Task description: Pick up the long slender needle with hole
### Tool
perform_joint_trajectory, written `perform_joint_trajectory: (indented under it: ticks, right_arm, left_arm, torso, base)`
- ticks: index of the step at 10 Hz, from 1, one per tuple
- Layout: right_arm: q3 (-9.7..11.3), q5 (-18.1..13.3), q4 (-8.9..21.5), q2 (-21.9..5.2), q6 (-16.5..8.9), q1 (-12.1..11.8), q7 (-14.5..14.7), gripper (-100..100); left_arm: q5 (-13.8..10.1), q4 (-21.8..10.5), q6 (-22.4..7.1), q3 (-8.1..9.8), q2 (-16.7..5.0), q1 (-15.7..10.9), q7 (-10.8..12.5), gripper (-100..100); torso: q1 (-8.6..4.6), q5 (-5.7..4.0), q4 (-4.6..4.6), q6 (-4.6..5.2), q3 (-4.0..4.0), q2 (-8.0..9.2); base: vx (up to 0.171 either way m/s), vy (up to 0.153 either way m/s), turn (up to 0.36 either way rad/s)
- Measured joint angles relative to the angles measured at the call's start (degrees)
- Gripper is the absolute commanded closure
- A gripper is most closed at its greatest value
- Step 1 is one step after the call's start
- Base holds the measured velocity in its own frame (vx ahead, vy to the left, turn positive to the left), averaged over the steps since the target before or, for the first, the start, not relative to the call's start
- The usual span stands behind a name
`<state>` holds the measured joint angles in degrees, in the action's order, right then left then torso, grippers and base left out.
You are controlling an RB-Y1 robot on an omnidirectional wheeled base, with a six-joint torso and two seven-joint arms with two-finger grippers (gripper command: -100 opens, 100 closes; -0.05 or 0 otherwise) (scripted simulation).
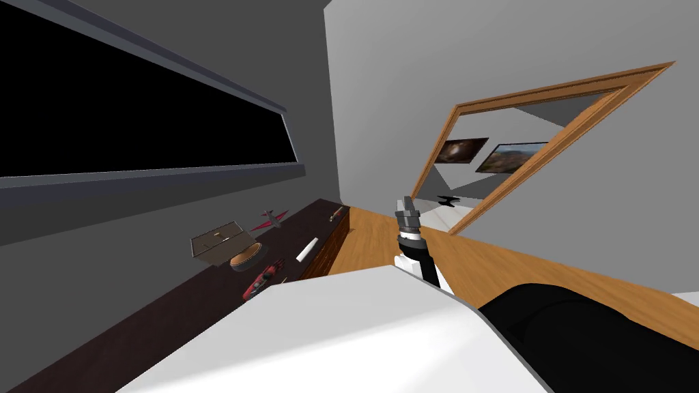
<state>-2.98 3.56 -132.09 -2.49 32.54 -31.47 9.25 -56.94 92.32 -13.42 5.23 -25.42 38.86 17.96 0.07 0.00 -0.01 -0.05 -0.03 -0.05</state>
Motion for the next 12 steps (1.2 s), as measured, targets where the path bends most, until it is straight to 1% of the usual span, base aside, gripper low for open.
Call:
perform_joint_trajectory:
  ticks: [1, 2, 4, 5, 6, 7, 8, 9, 11, 12]
  right_arm:
    - [0.0, 0.0, 0.0, 0.0, 0.0, 0.01, 0.0, 0]
    - [0.0, 0.0, 0.0, 0.0, 0.0, 0.0, 0.0, 0]
    - [0.0, 0.0, 0.0, 0.0, 0.0, 0.0, 0.0, 0]
    - [0.0, 0.0, 0.0, 0.0, 0.0, 0.01, 0.0, 0]
    - [0.0, 0.0, 0.0, 0.0, 0.0, 0.0, 0.0, 0]
    - [0.0, 0.0, 0.0, 0.0, 0.0, 0.01, 0.0, 0]
    - [0.0, 0.0, 0.0, 0.0, 0.0, 0.01, 0.0, 0]
    - [0.0, 0.0, 0.0, 0.0, 0.0, 0.0, 0.0, 0]
    - [0.0, 0.0, 0.0, 0.0, 0.0, 0.01, 0.0, 0]
    - [0.0, 0.0, 0.0, 0.0, 0.0, 0.01, 0.0, 0]
  left_arm:
    - [-0.99, -0.78, -1.65, 0.48, -0.4, 0.49, 0.53, -100]
    - [-1.63, -1.32, -2.74, 0.48, -0.57, 0.79, 0.77, -100]
    - [-3.9, -3.42, -5.12, 0.75, -1.74, 0.81, 1.21, -100]
    - [-4.32, -4.37, -6.7, 1.3, -1.9, 0.77, 1.72, -100]
    - [-3.57, -4.01, -8.35, 1.89, -1.43, 1.25, 2.57, -100]
    - [-5.26, -5.04, -9.62, 1.89, -2.03, 1.83, 2.52, -100]
    - [-8.82, -8.5, -10.32, 1.52, -3.4, 1.03, 1.27, -100]
    - [-8.38, -8.47, -11.59, 1.96, -3.12, 1.42, 1.58, -100]
    - [-6.61, -7.97, -14.25, 2.77, -2.54, 1.9, 3.68, -100]
    - [-8.21, -9.56, -15.78, 3.1, -3.13, 1.99, 3.66, -100]
  torso:
    - [-0.01, 0.0, 0.01, 0.03, 0.02, 0.02]
    - [-0.02, 0.0, 0.01, 0.0, 0.03, 0.04]
    - [-0.01, 0.0, 0.01, 0.0, 0.02, 0.04]
    - [0.01, 0.0, 0.01, 0.03, 0.03, 0.04]
    - [-0.01, 0.0, 0.01, -0.01, 0.04, 0.06]
    - [0.01, 0.0, 0.02, 0.02, 0.04, 0.07]
    - [0.07, 0.02, 0.01, 0.03, 0.03, 0.04]
    - [0.04, 0.01, 0.01, -0.02, 0.03, 0.05]
    - [-0.05, -0.01, 0.02, 0.02, 0.04, 0.07]
    - [0.05, 0.0, 0.02, 0.02, 0.04, 0.06]
  base:
    - [0.015, 0.019, -0.106]
    - [0.019, 0.019, -0.191]
    - [0.014, 0.023, -0.16]
    - [0.009, 0.026, -0.093]
    - [0.011, 0.025, -0.205]
    - [0.016, 0.037, -0.271]
    - [0.012, 0.037, -0.1]
    - [0.004, 0.017, 0.013]
    - [0.007, 0.026, -0.225]
    - [0.003, 0.041, -0.097]
